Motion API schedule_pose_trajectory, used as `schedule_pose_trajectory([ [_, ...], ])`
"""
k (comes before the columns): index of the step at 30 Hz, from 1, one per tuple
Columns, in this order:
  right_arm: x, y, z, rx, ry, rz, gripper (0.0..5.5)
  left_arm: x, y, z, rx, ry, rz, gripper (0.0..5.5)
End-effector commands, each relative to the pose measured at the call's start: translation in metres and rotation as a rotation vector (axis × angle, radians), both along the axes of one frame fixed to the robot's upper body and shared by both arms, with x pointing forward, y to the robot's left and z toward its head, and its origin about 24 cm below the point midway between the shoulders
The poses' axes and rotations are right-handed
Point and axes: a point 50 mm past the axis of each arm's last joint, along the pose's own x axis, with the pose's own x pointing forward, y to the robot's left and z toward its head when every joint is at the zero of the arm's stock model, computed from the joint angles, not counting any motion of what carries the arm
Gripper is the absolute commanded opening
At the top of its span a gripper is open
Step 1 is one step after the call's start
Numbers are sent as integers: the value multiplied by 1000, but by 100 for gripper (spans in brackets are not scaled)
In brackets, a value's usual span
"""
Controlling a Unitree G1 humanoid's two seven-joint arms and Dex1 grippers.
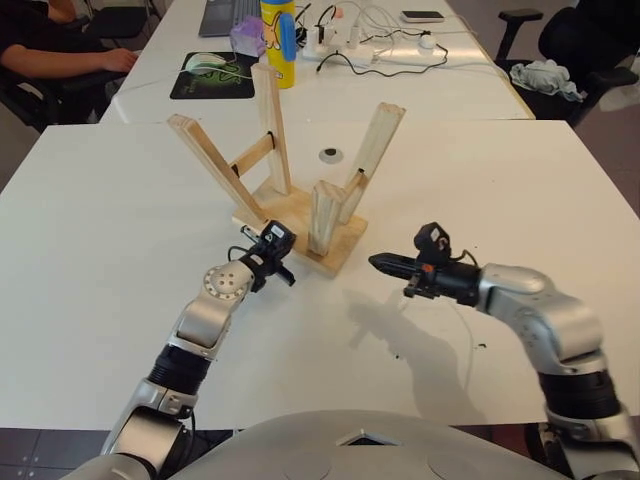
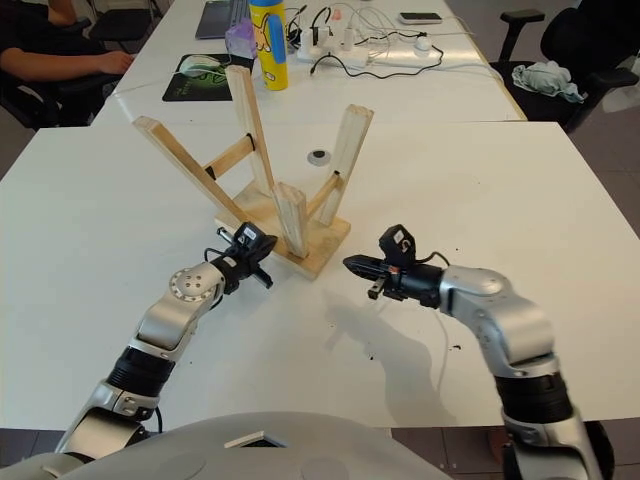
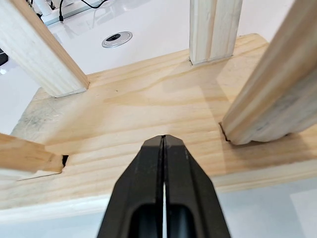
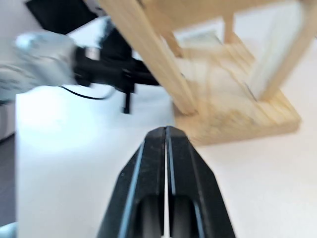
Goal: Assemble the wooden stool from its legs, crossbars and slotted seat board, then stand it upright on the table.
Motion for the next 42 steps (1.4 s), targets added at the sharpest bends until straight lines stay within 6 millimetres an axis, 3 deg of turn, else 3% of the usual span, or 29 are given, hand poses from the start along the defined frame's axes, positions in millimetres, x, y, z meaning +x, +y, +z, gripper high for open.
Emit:
schedule_pose_trajectory([
  [1,-2,12,96,297,-186,234,0,-21,33,-41,103,211,114,2],
  [4,5,18,135,374,-331,251,0,-20,33,-40,87,211,116,2],
  [6,8,24,150,409,-400,242,0,-19,32,-40,75,211,117,2],
  [10,13,39,174,485,-516,208,0,-18,30,-40,73,217,115,2],
  [13,16,50,179,468,-605,169,0,-18,30,-42,72,225,118,2],
  [15,19,56,174,445,-615,146,0,-18,29,-43,71,227,116,2],
  [16,21,63,162,374,-588,147,0,-19,29,-43,71,228,116,2],
  [19,23,70,86,-43,-370,161,0,-18,27,-40,66,223,111,2],
  [21,12,59,37,-261,-184,198,0,-17,26,-37,60,216,110,2],
  [23,10,43,9,-385,-86,148,0,-17,26,-33,54,209,118,2],
  [25,10,44,13,-341,-83,154,0,-16,26,-31,53,203,118,2],
  [29,23,60,49,-72,-191,117,0,-16,26,-29,43,200,136,2],
  [32,33,61,64,16,-273,70,0,-17,23,-30,42,204,134,2],
  [34,38,61,81,171,-292,39,0,-17,21,-30,40,204,132,2],
  [36,43,52,98,349,-298,-23,0,-17,21,-30,39,203,131,2],
  [39,55,30,110,483,-314,-181,0,-16,20,-30,30,197,129,2],
  [40,62,19,108,481,-323,-265,0,-16,20,-29,25,191,129,2],
  [42,70,-2,85,314,-311,-385,0,-16,21,-28,16,176,134,2],
])
